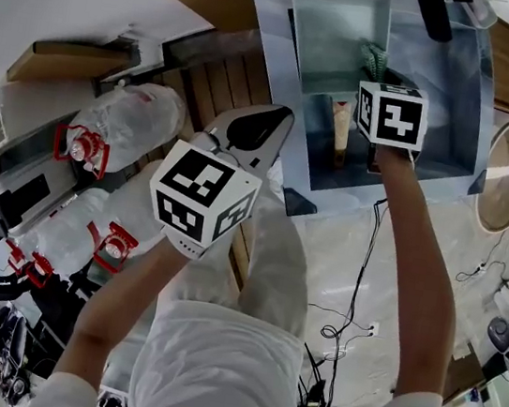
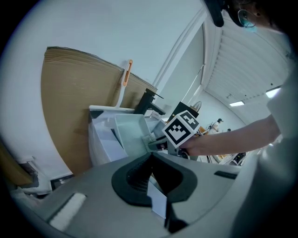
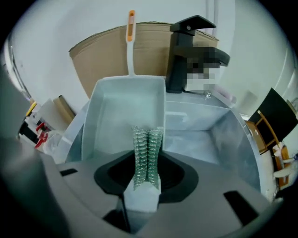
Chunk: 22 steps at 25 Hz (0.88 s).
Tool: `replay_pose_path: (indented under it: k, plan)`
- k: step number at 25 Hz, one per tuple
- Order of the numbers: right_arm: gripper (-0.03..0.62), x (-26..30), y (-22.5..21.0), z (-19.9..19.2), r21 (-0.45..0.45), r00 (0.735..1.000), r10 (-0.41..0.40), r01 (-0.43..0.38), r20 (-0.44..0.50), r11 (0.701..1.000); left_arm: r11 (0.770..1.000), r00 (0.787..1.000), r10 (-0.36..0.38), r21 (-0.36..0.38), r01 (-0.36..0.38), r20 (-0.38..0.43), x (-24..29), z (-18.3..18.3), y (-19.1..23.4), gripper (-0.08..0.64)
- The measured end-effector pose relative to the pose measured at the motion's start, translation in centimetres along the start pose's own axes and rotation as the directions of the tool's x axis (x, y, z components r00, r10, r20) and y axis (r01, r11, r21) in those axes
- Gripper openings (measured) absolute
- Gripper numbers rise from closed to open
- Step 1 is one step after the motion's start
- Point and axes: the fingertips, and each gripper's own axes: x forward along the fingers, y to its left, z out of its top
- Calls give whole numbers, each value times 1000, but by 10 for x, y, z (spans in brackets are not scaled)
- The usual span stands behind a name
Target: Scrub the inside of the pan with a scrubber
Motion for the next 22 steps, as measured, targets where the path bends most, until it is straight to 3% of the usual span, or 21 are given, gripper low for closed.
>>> replay_pose_path:
  k: [7, 15, 22]
  plan:
    - [129, -2, -4, 16, 39, 997, -66, 65, 43, 997, 1000, 1000, 11, -10, -11, 4, -10, 1, 15, 5]
    - [129, -7, -9, 67, 45, 995, -69, 66, 69, 997, 1000, 1000, 15, -27, -15, 13, -13, 7, 26, 5]
    - [129, -11, -10, 89, 191, 999, -38, 39, -11, 981, 999, 1000, 11, -31, -11, 9, -15, 18, 33, 5]
